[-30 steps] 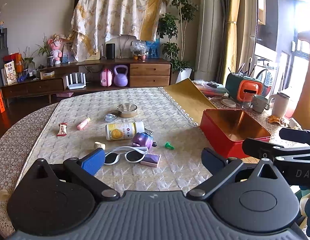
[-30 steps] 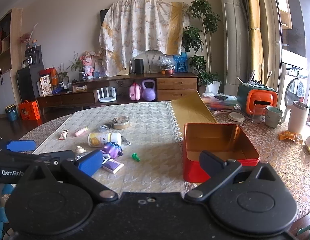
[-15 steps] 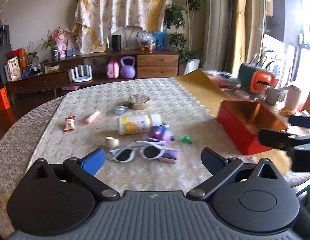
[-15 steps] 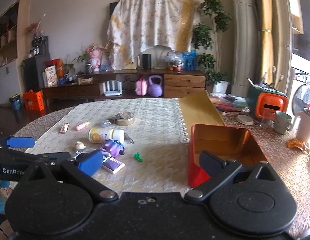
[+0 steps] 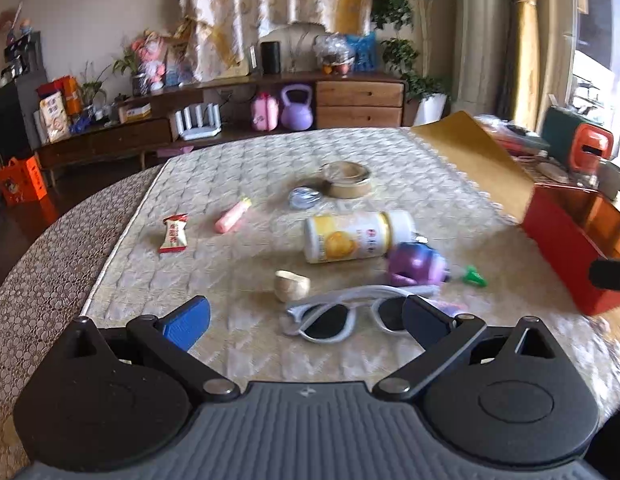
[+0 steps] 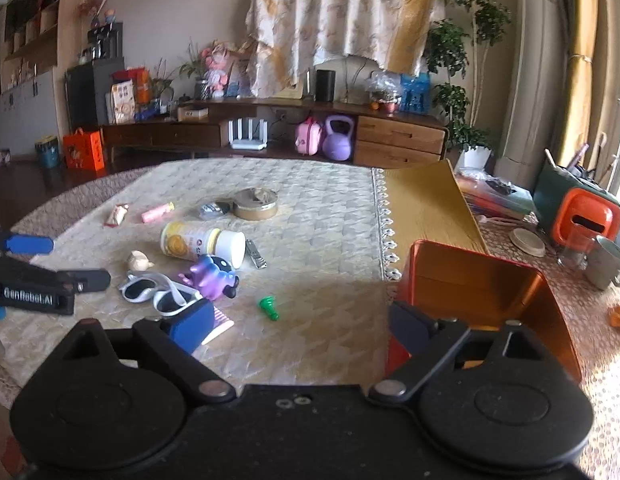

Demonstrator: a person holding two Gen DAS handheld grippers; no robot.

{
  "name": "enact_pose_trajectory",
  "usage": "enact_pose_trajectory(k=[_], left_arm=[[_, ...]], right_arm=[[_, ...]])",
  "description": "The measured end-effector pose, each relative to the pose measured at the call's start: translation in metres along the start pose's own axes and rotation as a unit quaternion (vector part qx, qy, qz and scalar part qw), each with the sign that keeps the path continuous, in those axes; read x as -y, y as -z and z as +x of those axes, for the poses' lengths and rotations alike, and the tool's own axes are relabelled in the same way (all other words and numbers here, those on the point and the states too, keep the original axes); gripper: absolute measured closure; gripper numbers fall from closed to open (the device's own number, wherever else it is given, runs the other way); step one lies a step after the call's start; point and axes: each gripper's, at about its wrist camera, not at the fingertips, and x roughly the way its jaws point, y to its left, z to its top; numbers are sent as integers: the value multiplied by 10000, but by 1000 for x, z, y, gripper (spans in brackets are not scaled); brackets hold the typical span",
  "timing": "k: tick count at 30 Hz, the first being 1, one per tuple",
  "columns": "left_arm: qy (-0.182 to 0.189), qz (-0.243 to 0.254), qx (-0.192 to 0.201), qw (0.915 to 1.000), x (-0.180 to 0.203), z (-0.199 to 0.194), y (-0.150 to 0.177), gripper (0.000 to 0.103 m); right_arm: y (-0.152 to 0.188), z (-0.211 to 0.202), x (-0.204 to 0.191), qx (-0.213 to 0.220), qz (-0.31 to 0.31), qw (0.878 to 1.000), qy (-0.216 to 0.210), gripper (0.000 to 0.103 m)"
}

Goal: Organize rigid objects
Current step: 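Grasp the beige shell piece with the left tool while the right tool grasps the green piece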

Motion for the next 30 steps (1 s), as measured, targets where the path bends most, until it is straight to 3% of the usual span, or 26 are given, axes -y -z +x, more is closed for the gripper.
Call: enact_pose_trajectory(k=[12,16,21,26,30], left_arm=[[-354,-242,-355,9984,-31,64,-11,1],[-340,-107,-424,9985,-29,75,-12,11],[-239,-36,-405,9989,-27,85,-13,14],[-38,-19,-454,9990,-28,93,-14,33],[58,113,-492,9987,-25,95,-12,40]], right_arm=[[-5,71,-11,-490,-410,9979,-147,24],[-3,92,-14,-642,-445,9969,-133,30],[-5,111,-10,-831,-280,9958,-269,42],[-4,123,-7,-986,-194,9944,-313,52],[-5,128,-6,-1070,-96,9934,-391,60]])
